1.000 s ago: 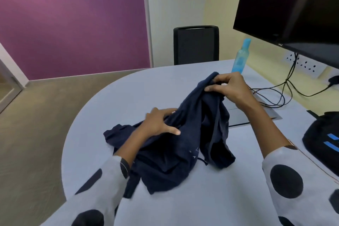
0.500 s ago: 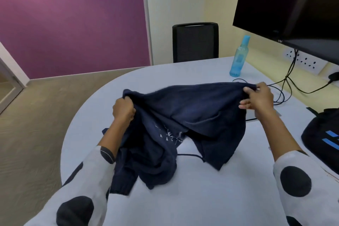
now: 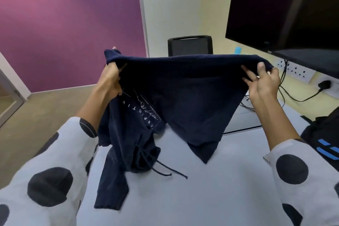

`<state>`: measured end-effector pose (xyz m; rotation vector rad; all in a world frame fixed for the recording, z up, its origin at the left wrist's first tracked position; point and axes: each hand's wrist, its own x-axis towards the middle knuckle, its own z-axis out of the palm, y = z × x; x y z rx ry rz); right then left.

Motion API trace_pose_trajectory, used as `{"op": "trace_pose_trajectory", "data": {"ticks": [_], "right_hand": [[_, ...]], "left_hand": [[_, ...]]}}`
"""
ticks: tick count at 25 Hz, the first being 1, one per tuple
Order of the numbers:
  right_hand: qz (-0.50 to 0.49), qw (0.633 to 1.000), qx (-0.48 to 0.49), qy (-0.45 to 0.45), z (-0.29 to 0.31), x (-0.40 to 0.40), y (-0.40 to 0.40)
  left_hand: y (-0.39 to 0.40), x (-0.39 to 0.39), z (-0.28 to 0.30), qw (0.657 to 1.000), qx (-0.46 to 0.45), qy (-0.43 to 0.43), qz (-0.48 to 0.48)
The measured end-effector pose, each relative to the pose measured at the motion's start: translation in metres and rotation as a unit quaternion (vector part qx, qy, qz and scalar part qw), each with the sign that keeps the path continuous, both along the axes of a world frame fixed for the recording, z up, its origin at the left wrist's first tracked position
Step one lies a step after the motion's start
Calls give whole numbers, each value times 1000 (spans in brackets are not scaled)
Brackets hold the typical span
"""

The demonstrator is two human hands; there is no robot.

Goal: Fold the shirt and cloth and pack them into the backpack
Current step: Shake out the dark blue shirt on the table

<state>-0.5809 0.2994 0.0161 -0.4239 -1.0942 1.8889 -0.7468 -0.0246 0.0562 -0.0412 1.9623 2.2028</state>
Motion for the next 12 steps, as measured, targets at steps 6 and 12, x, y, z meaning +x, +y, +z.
{"op": "trace_pose_trajectory", "data": {"ticks": [6,12], "right_hand": [[3,998,33,52,25,16,0],[46,997,37,46,10,18,-14]], "left_hand": [[-11,-6,31,983,41,160,84],[-17,-3,-3,975,-25,177,136]]}}
